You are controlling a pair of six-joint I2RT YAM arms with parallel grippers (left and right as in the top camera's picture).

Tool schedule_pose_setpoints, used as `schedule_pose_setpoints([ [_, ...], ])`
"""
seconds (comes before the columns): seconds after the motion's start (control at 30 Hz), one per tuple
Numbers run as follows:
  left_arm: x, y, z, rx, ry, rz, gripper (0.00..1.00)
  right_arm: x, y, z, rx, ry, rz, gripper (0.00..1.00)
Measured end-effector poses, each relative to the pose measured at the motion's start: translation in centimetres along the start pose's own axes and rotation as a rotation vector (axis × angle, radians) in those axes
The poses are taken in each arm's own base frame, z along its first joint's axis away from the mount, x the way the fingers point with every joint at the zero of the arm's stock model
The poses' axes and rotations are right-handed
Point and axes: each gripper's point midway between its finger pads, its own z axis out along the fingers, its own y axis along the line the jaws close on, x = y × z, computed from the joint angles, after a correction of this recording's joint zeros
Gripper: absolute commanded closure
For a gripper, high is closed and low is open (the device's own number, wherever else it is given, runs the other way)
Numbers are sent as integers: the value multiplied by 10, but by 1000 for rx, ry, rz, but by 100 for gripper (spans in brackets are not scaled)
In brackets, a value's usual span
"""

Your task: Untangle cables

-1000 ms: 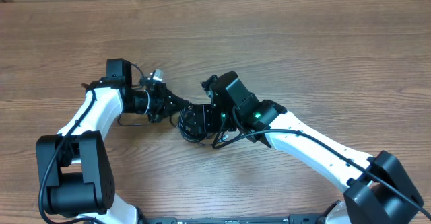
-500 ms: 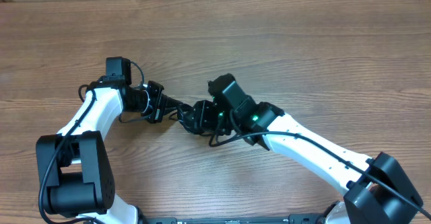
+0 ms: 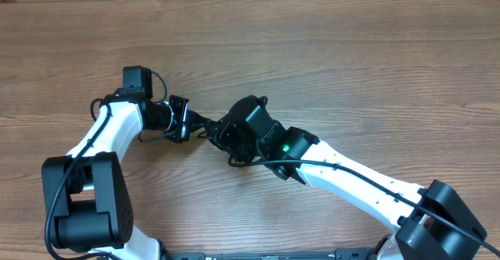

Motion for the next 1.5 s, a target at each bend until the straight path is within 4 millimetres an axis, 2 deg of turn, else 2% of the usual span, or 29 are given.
schedule_pose_setpoints([
  [0.33,13,3,13,-42,4,-42,96,-4,1,17,-16,-26,66,60],
  [0.43,16,4,15,-48,8,-52,96,-3,-5,20,2,-26,72,65],
  [0.83,10,6,15,-60,-28,-68,96,7,-12,20,34,52,96,64],
  [1.2,8,6,15,-60,-36,-92,96,4,-54,13,215,43,134,60],
  [1.37,8,6,15,-59,-36,-101,96,-4,-75,9,301,-14,112,60],
  [1.5,8,6,15,-59,-36,-103,96,-8,-78,8,311,-36,91,59],
])
